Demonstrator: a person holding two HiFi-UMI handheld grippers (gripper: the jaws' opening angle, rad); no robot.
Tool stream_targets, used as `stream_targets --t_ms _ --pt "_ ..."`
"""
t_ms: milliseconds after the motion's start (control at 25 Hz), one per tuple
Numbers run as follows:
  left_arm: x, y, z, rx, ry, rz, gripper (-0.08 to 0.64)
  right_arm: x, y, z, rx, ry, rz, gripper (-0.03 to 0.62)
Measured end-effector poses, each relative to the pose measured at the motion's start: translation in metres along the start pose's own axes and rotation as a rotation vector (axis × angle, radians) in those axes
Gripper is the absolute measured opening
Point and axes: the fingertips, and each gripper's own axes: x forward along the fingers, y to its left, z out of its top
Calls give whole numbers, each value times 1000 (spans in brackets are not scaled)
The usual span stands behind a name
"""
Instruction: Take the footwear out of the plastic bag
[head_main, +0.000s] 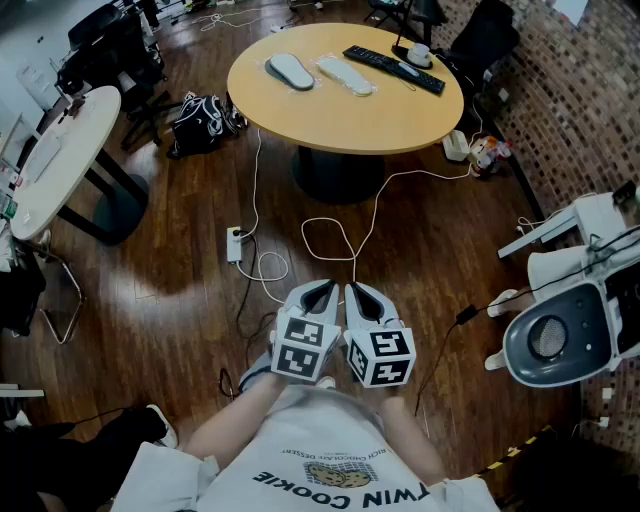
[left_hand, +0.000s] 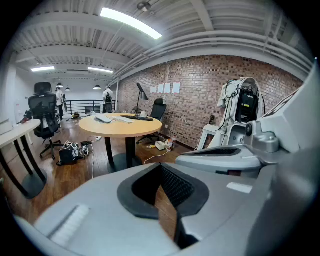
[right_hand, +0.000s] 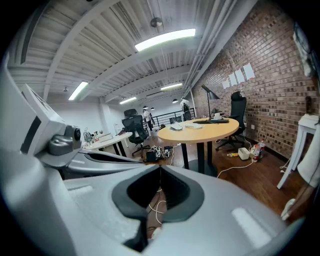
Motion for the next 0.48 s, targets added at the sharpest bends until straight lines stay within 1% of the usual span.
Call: stream_targets --t_ms 200,480 --pt "38 45 27 4 8 -31 3 56 -13 30 1 7 -28 3" --pt "79 109 67 20 13 -99 3 125 -21 72 18 10 -99 3"
